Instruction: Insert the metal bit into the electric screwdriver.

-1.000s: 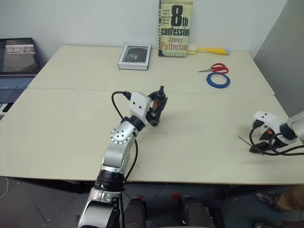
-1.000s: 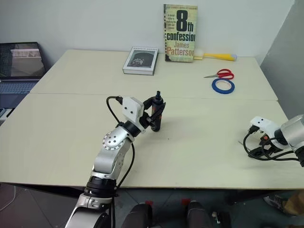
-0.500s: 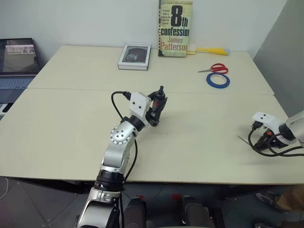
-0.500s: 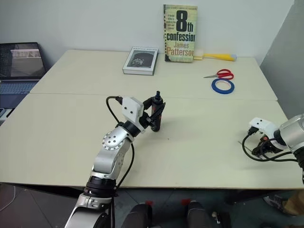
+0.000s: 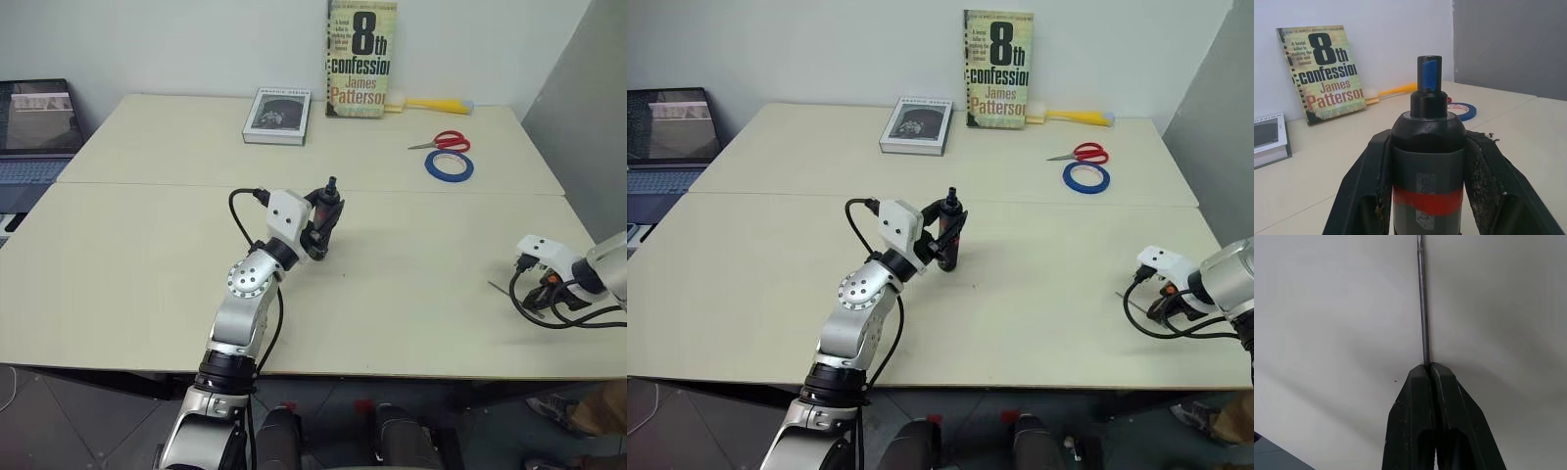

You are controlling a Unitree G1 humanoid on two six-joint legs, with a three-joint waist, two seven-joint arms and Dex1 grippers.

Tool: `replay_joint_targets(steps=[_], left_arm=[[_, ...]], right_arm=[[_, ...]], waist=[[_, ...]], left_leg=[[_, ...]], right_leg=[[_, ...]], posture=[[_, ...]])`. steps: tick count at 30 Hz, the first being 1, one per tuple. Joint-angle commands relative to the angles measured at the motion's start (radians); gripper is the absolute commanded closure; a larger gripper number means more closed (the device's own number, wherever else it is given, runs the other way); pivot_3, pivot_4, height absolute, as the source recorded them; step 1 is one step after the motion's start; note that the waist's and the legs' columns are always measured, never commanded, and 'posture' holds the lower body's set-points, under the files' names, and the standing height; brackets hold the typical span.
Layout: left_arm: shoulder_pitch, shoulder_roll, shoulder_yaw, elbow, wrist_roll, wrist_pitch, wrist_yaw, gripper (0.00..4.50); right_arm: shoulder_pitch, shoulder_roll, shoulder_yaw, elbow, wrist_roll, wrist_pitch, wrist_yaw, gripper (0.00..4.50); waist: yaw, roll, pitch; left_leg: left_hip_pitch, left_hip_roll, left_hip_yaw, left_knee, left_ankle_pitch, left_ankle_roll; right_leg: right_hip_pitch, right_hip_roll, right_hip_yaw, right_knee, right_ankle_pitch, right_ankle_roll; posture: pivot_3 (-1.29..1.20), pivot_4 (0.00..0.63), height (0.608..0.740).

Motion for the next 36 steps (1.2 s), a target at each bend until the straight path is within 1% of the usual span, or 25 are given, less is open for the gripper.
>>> replay_joint_targets(steps=[1, 5, 9, 12, 14, 16, 18, 21, 23, 30, 36], left_arm=[[-0.004, -0.003, -0.019, -0.003, -0.005, 0.003, -0.010, 2.85], [-0.004, 0.000, -0.011, -0.016, -0.029, 0.013, -0.023, 2.85], [-0.023, 0.000, 0.003, -0.043, -0.076, 0.039, -0.052, 2.85], [-0.042, 0.002, 0.009, -0.073, -0.107, 0.074, -0.071, 2.85], [-0.052, 0.004, 0.010, -0.093, -0.127, 0.102, -0.083, 2.85], [-0.063, -0.003, 0.010, -0.120, -0.159, 0.145, -0.091, 2.85], [-0.070, -0.006, 0.010, -0.137, -0.177, 0.173, -0.093, 2.85], [-0.065, -0.006, 0.001, -0.138, -0.189, 0.185, -0.106, 2.85], [-0.054, -0.006, -0.007, -0.129, -0.184, 0.180, -0.110, 2.85], [-0.032, -0.002, -0.021, -0.088, -0.150, 0.139, -0.108, 2.85], [-0.027, -0.023, -0.028, -0.048, -0.103, 0.113, -0.047, 2.85]], right_arm=[[-0.009, 0.018, -0.064, -0.047, 0.053, 0.014, 0.005, 4.50], [-0.018, 0.059, -0.174, -0.108, 0.113, 0.038, -0.060, 4.50], [-0.002, 0.130, -0.328, -0.239, 0.213, 0.040, -0.131, 4.50], [0.005, 0.227, -0.464, -0.349, 0.305, 0.044, -0.208, 4.50], [0.004, 0.281, -0.526, -0.407, 0.347, 0.042, -0.260, 4.50], [-0.028, 0.391, -0.616, -0.476, 0.429, 0.052, -0.339, 4.50], [-0.042, 0.457, -0.661, -0.518, 0.475, 0.037, -0.392, 4.50], [-0.075, 0.564, -0.705, -0.562, 0.537, 0.044, -0.491, 4.50], [-0.087, 0.605, -0.711, -0.576, 0.559, 0.032, -0.541, 4.50], [-0.096, 0.656, -0.690, -0.592, 0.582, -0.031, -0.656, 4.50], [-0.102, 0.759, -0.661, -0.637, 0.591, -0.092, -0.788, 4.50]], waist=[[-0.003, 0.000, 0.000], [-0.009, 0.001, 0.000], [-0.007, 0.001, 0.000], [-0.007, 0.001, 0.000], [-0.006, 0.001, 0.000], [-0.008, 0.000, 0.000], [-0.010, 0.001, 0.000], [-0.013, 0.002, 0.001], [-0.014, 0.002, 0.001], [-0.015, 0.002, 0.001], [-0.015, 0.002, 0.001]], left_leg=[[0.000, 0.000, 0.000, 0.000, 0.000, 0.000], [0.000, 0.000, 0.000, 0.000, 0.000, 0.000], [0.000, 0.000, 0.000, 0.001, 0.000, 0.000], [-0.001, 0.000, -0.001, 0.001, 0.000, 0.000], [-0.002, 0.000, -0.001, 0.001, 0.000, 0.000], [-0.002, -0.001, -0.002, 0.001, 0.000, 0.000], [-0.003, -0.001, -0.001, 0.001, 0.000, 0.000], [-0.003, 0.000, -0.002, 0.001, 0.000, 0.000], [-0.002, 0.001, -0.002, 0.001, 0.000, 0.000], [-0.002, 0.001, -0.002, 0.000, 0.000, 0.000], [-0.002, 0.001, -0.002, 0.000, 0.000, 0.000]], right_leg=[[0.000, 0.000, 0.000, 0.000, 0.000, 0.000], [0.000, 0.000, 0.000, 0.000, 0.001, 0.000], [0.000, 0.000, 0.000, 0.000, 0.001, 0.001], [0.000, 0.000, 0.000, 0.000, 0.001, 0.001], [0.000, 0.000, 0.000, 0.000, 0.001, 0.001], [-0.001, 0.000, 0.000, 0.000, 0.001, 0.001], [-0.001, 0.000, 0.000, 0.000, 0.001, 0.001], [-0.002, 0.001, -0.001, 0.001, 0.001, 0.001], [-0.002, 0.001, -0.001, 0.002, 0.001, 0.000], [-0.002, 0.001, -0.001, 0.001, 0.002, 0.000], [-0.002, 0.001, 0.000, 0.001, 0.002, 0.000]], posture=[[0.00, 0.150, 0.740], [0.00, 0.150, 0.740], [0.00, 0.150, 0.740], [0.00, 0.150, 0.740], [0.00, 0.150, 0.740], [0.00, 0.150, 0.740], [0.00, 0.150, 0.740], [0.00, 0.150, 0.740], [0.00, 0.150, 0.740], [0.00, 0.150, 0.740], [0.00, 0.150, 0.740]])
